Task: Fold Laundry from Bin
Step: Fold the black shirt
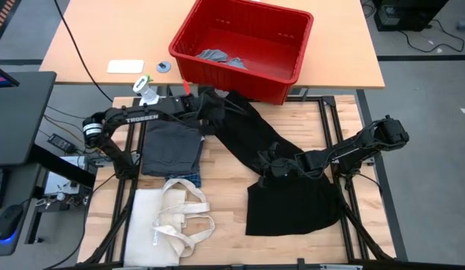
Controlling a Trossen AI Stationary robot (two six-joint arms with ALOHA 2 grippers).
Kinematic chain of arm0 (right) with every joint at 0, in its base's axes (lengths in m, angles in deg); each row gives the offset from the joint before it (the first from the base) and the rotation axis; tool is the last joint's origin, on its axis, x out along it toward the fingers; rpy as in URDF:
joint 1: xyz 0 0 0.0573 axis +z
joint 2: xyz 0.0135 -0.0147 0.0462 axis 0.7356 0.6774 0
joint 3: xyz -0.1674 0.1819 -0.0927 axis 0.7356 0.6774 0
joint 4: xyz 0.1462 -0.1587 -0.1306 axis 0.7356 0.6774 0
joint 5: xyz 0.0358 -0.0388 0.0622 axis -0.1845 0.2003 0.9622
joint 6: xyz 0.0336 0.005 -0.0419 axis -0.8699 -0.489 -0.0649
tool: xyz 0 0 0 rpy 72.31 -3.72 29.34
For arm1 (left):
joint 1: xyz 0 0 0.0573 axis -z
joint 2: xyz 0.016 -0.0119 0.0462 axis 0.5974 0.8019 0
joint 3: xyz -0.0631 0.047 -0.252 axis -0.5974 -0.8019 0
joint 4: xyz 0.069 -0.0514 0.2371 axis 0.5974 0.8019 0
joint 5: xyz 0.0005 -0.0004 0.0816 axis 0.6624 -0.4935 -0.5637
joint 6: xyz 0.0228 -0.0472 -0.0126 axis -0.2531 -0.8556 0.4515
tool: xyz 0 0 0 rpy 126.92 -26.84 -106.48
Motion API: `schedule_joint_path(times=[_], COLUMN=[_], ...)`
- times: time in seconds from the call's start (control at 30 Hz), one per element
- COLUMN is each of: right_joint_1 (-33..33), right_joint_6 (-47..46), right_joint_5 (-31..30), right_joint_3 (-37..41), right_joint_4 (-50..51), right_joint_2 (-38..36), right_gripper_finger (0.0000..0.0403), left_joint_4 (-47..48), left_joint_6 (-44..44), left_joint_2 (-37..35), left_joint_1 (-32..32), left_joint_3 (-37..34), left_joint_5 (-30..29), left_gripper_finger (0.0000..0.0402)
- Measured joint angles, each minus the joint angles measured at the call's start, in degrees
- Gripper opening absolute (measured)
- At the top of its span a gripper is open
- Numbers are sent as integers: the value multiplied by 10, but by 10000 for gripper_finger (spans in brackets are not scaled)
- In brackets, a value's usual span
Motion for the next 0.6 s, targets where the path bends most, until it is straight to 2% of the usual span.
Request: schedule_joint_path(times=[0.1, 0.23, 0.4, 0.53, 0.6], right_joint_1=[0, -1, -1, 8, 12], right_joint_6=[3, 14, 23, 23, 27], right_joint_5=[-1, -9, 1, 11, 11], right_joint_3=[0, 0, 0, 0, 0], right_joint_4=[-1, -8, -21, -13, -9], right_joint_2=[0, 0, 0, 0, 0], right_gripper_finger=[90, 90, 90, 90, 90], left_joint_4=[69, 96, 102, 150, 166], left_joint_6=[-22, -76, -99, -119, -121], left_joint_2=[9, 44, 96, 117, 119], left_joint_1=[-1, -17, -49, -63, -62], left_joint_3=[0, -1, -1, -1, -1], left_joint_5=[1, 1, 5, 86, 107], left_gripper_finger=[1, 12, 66, 112, 127])
